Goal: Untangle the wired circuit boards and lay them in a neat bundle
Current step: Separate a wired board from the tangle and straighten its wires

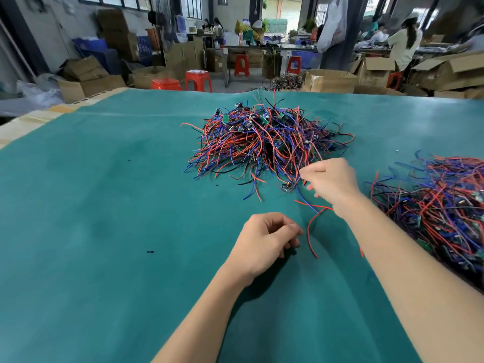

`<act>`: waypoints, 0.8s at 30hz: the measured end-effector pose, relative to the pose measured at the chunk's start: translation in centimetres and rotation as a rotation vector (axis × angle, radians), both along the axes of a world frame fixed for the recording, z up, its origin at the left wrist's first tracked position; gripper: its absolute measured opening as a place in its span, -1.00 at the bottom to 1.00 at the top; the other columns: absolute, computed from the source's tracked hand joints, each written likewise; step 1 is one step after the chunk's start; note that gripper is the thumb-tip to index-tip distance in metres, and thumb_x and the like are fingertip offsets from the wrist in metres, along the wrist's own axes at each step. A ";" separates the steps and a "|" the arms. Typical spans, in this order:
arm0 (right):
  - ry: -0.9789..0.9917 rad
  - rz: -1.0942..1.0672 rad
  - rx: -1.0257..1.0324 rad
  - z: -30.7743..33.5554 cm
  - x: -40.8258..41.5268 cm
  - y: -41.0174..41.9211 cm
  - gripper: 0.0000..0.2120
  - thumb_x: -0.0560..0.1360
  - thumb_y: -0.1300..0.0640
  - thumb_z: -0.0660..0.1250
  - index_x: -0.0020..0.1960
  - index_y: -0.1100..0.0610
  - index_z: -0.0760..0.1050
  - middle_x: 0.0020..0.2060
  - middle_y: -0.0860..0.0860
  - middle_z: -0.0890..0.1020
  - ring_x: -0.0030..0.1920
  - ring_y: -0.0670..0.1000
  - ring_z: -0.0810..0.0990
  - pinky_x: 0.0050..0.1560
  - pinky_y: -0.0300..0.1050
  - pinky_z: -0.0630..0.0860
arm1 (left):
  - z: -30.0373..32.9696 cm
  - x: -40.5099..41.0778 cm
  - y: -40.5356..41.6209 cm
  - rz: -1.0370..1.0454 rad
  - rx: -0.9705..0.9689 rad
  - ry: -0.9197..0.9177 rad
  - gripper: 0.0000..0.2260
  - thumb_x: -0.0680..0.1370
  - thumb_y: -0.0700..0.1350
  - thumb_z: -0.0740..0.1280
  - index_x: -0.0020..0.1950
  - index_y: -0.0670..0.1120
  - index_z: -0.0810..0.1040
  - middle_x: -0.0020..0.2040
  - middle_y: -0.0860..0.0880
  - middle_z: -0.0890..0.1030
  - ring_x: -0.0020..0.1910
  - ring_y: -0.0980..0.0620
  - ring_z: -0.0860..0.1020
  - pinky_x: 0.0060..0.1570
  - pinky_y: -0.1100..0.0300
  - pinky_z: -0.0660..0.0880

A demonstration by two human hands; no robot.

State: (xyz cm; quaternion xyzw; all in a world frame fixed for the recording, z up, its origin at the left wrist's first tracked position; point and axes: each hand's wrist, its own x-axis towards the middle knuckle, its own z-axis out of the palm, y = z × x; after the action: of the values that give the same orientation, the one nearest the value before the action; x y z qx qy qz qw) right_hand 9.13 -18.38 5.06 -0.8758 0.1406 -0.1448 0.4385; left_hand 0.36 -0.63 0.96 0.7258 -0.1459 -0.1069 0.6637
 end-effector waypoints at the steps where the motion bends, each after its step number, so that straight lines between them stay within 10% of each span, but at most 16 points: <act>1: -0.007 0.019 0.099 0.4 -0.8 -0.3 -0.90 0.38 0.15 0.44 -0.21 0.14 0.72 -0.24 0.14 0.73 -0.30 -0.01 0.64 -0.37 -0.03 0.59 | 0.0 0.1 -0.1 0.035 -0.016 -0.002 -0.87 0.57 -0.22 0.31 -0.09 -0.20 0.64 -0.27 -0.07 0.65 -0.33 0.07 0.50 -0.36 0.28 0.45; 7: -0.049 0.293 0.357 1.5 -8.2 0.3 -0.83 0.46 0.27 0.38 -0.23 0.13 0.73 -0.24 0.08 0.75 -0.40 -0.08 0.57 -0.48 -0.29 0.40 | 0.4 0.3 -0.3 0.100 -0.187 0.096 -0.78 0.68 -0.19 0.18 0.14 -0.28 0.56 -0.08 -0.20 0.65 -0.24 0.04 0.57 -0.26 0.24 0.55; 15: 0.059 0.555 0.112 -1.7 -13.5 3.3 -0.83 0.29 0.09 0.29 -0.33 0.10 0.65 -0.48 0.03 0.63 -0.46 -0.07 0.58 -0.37 -0.24 0.39 | 0.3 0.0 0.0 0.063 -0.213 0.135 -0.87 0.62 -0.21 0.33 0.04 -0.28 0.58 -0.18 -0.16 0.65 -0.26 -0.06 0.53 -0.25 0.22 0.52; 24: -0.103 0.123 0.231 -3.3 -11.9 1.6 -0.95 0.54 0.10 0.43 -0.02 -0.02 0.66 -0.19 -0.12 0.73 -0.22 -0.11 0.67 -0.15 -0.08 0.58 | 0.6 -0.1 0.5 0.004 -0.259 0.109 -0.90 0.55 -0.35 0.34 -0.06 -0.16 0.58 -0.26 -0.15 0.62 -0.34 -0.02 0.51 -0.35 0.29 0.41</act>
State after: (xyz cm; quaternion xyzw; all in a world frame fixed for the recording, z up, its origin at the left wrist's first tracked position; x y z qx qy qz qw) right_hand -2.74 -16.77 1.75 -0.8179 0.0796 -0.1454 0.5510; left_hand 0.22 -0.16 1.56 0.6275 -0.1208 -0.1253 0.7589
